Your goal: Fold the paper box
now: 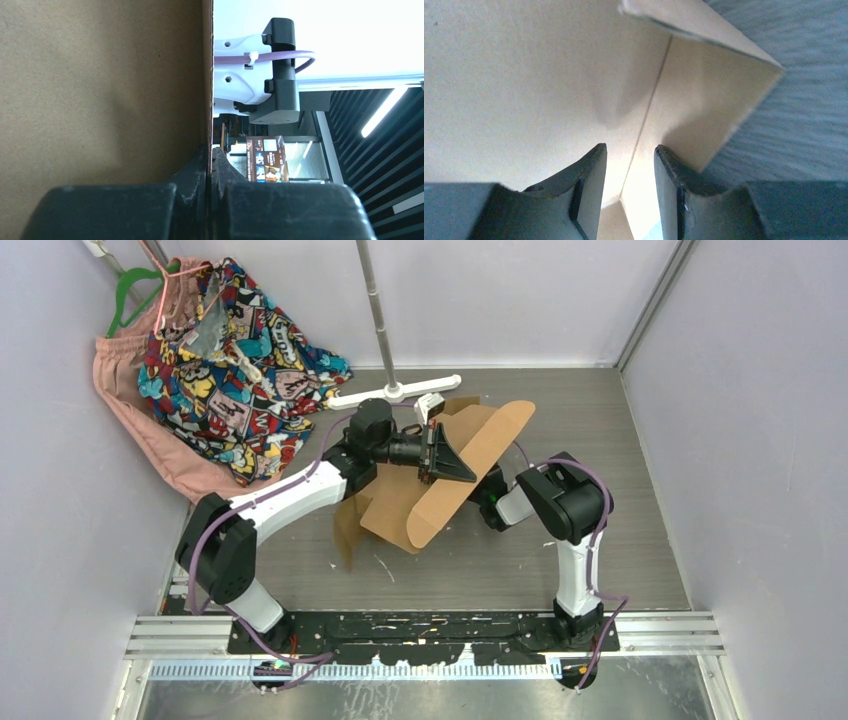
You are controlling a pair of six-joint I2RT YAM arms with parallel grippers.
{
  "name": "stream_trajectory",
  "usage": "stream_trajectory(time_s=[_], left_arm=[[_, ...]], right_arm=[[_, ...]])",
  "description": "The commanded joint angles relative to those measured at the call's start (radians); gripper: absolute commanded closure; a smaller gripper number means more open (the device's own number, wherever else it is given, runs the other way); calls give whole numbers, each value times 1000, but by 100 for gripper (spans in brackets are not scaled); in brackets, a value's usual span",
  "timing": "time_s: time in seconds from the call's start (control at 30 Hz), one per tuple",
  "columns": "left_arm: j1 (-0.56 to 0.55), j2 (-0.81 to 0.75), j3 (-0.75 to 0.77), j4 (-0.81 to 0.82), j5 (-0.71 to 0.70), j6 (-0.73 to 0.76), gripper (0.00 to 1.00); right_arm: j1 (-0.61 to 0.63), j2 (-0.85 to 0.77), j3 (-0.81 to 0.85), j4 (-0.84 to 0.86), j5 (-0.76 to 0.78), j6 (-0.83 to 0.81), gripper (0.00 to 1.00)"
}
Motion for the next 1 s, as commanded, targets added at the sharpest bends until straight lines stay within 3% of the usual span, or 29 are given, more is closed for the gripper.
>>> stream_trajectory(time_s=[0.0,0.33,0.7,0.97], left_arm=[[3,-16,-32,95,32,-15,98],[-17,-9,-47,117,17,-25,98],[-50,-5,-65,132,-3,-29,98],[-71,-16,-80,121,-20,-23,98]], right_arm=[[-38,-103,-73,-14,-36,-49,54],[-104,-162,-128,-46,-84,-82,53],[-380,-273,-189,-60,-201,-67,53],[-537,-273,-48,-126,-211,-39,53]])
